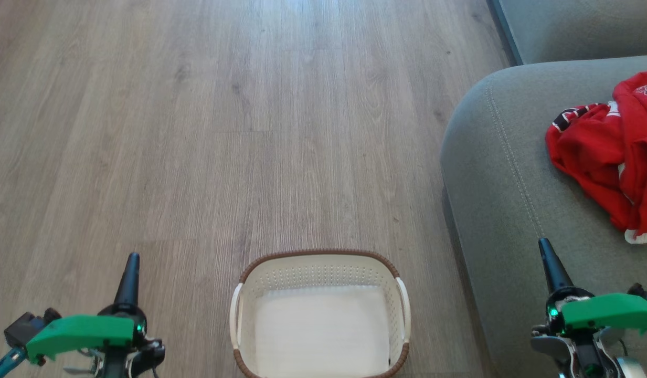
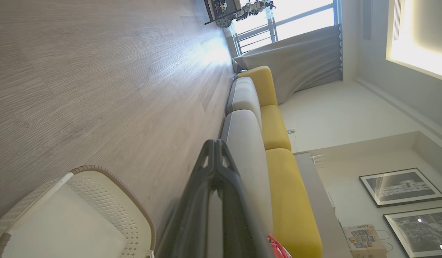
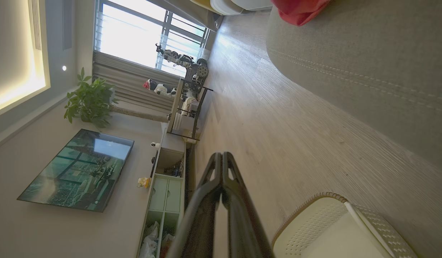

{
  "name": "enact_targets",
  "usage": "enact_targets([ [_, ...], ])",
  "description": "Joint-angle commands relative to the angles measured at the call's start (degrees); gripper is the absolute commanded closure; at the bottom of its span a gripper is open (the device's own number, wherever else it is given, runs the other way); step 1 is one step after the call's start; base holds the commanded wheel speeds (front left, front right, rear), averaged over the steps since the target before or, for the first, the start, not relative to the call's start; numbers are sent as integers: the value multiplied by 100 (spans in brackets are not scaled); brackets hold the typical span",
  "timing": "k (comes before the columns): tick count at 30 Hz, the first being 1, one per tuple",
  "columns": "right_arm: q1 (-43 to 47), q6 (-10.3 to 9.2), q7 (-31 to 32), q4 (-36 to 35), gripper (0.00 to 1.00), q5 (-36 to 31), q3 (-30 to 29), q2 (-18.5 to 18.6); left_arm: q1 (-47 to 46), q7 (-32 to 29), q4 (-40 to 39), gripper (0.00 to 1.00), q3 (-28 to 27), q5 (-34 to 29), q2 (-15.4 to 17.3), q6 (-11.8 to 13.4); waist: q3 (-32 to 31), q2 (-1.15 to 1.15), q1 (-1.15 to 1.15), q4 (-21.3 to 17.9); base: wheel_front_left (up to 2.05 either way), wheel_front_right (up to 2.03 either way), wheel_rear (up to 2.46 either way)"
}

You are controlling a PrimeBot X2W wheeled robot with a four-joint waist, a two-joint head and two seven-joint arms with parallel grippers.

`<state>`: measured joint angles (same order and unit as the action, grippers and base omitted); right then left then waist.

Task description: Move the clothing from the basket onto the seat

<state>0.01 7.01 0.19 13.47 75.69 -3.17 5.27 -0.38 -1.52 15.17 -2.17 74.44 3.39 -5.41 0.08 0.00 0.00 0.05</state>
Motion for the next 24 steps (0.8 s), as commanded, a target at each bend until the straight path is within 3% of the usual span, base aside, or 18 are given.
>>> enact_targets([
  [1, -320, 37, 41, -150, 100, 137, 56, -13, -348, -50, -155, 100, -179, 130, 30, -44, 0, 0, 0, 0, 0, 0, 0],
  [24, -561, 46, 429, 16, 100, 1526, -139, -106, -546, -429, -117, 100, -397, 1516, -39, -182, 8, 0, 0, -4, 0, 0, 0],
])
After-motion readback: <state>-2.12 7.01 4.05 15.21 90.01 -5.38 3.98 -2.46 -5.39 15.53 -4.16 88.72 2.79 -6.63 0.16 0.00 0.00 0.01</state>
